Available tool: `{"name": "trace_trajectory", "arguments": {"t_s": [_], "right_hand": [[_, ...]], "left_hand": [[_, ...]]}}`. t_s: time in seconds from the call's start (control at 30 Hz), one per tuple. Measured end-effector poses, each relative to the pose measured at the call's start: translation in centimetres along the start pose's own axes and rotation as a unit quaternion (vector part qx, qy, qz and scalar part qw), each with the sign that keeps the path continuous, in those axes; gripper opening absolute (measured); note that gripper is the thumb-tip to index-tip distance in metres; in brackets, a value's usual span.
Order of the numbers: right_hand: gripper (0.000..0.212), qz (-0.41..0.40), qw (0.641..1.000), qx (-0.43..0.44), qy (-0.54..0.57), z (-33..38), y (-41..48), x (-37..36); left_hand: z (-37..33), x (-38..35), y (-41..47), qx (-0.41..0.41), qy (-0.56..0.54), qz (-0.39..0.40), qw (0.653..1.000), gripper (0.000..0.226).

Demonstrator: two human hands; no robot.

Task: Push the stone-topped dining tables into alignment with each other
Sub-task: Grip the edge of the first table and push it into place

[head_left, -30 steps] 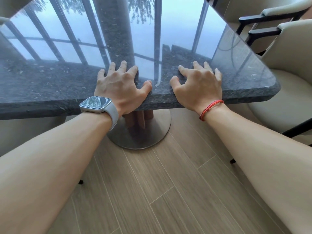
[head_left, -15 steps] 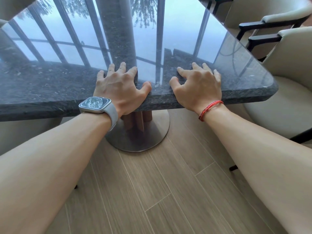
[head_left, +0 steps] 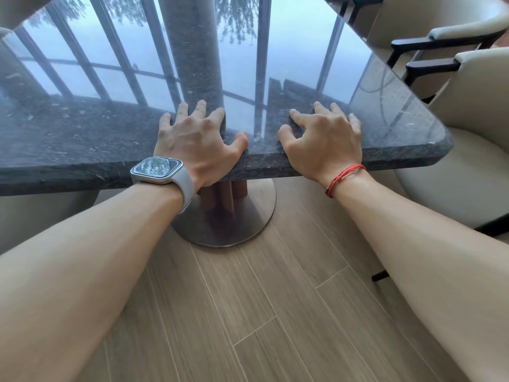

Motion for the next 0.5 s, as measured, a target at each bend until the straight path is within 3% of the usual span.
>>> {"name": "trace_trajectory", "arguments": {"t_s": [0.5], "right_hand": [[0.049, -0.011, 0.999, -0.021, 0.025, -0.14, -0.14, -0.25]], "left_hand": [[-0.02, 0.02, -0.38, 0.000, -0.007, 0.001, 1.000, 0.077]]}}
Point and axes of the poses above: each hand's wrist, its own y-axis towards the middle knuckle, its own x-axis out of the back of the hand, z = x × y, the point moved 5 cm from there along y, towards the middle knuckle, and after that the axes turned 7 degrees about z, right-handed, at the moved point
